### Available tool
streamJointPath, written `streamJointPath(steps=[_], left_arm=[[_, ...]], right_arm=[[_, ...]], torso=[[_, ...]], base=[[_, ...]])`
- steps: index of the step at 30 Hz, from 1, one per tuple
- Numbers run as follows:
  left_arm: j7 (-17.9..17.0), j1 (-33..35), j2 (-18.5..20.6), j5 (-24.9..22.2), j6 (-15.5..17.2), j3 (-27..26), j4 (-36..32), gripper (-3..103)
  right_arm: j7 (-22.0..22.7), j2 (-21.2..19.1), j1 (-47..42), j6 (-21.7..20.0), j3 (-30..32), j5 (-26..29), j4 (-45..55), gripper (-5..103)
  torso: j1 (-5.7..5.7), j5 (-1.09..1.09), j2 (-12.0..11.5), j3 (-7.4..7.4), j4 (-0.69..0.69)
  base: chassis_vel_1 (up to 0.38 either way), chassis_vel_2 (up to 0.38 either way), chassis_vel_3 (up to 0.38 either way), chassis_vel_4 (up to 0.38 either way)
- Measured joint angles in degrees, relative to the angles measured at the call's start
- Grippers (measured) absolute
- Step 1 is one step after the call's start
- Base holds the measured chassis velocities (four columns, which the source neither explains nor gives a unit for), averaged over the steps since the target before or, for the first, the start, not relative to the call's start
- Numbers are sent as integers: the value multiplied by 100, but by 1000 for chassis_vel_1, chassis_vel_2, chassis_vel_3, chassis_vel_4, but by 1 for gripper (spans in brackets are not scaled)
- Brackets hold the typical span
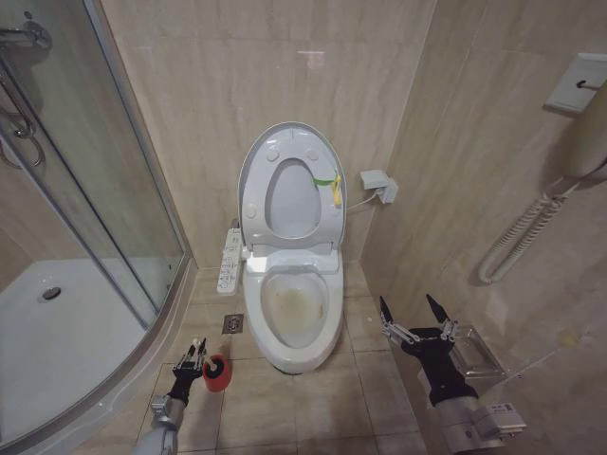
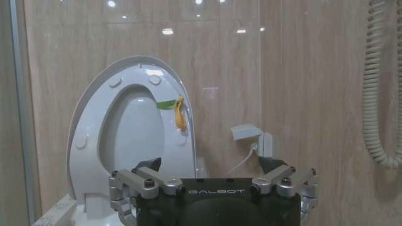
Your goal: Open the toilet lid, clean the toilet bowl with a toilet brush, close the toilet lid, and flush.
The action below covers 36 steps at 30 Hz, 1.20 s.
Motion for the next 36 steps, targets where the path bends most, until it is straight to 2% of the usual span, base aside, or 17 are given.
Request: streamJointPath(steps=[16,36], left_arm=[[-237,206,48,138,200,-14,-177,21],[-471,568,59,409,500,-107,-895,21]], right_arm=[[0,0,0,0,0,0,0,100],[0,0,0,0,0,0,0,100]], torso=[[0,0,2,-1,0],[0,-2,-1,1,1]], base=[[0,0,0,0],[0,0,0,0]])
